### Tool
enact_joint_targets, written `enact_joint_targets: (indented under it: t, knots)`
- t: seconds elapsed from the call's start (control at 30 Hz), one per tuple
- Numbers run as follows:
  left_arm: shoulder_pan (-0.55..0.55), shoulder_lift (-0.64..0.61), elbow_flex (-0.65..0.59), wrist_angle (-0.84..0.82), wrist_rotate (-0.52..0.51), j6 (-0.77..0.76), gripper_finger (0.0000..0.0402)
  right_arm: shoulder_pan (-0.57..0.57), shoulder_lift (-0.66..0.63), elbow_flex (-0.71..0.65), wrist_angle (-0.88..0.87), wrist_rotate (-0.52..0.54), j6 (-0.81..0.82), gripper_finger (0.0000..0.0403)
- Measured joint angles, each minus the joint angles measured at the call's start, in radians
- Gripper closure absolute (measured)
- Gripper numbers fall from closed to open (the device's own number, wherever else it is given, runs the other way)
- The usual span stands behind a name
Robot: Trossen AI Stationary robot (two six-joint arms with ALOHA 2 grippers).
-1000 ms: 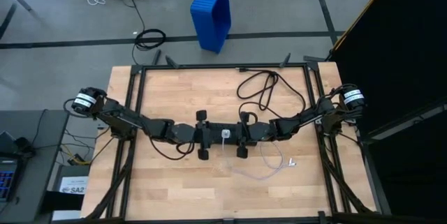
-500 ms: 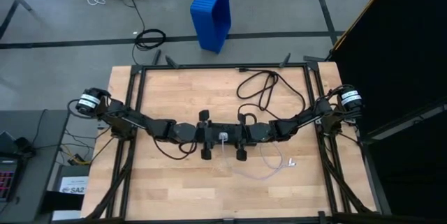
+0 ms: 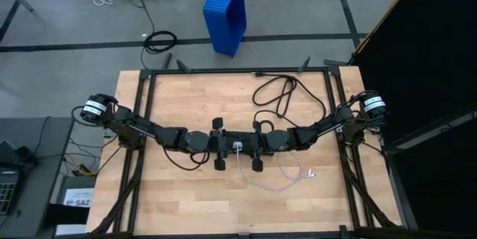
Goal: Insert USB
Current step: Remove the USB cable from the white charger adapter
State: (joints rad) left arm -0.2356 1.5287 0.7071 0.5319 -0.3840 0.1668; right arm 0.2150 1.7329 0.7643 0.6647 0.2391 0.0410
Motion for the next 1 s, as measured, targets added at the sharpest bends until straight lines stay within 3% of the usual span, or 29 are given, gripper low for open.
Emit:
enact_joint_targets:
  t: [0.43, 0.67, 1.0]
  knots:
    - [0.0, -0.001, 0.002, 0.006, 0.03, 0.011, 0.0322, 0.016, 0.002, 0.019, -0.005, 0.004, -0.016, 0.0292]
    - [0.0, -0.001, 0.002, -0.001, 0.052, 0.031, 0.0389, 0.016, 0.002, 0.02, -0.006, 0.012, -0.032, 0.0292]
    - [0.001, 0.001, 0.0, 0.011, 0.046, 0.042, 0.0397, 0.011, 0.001, 0.024, -0.05, 0.04, -0.036, 0.0292]
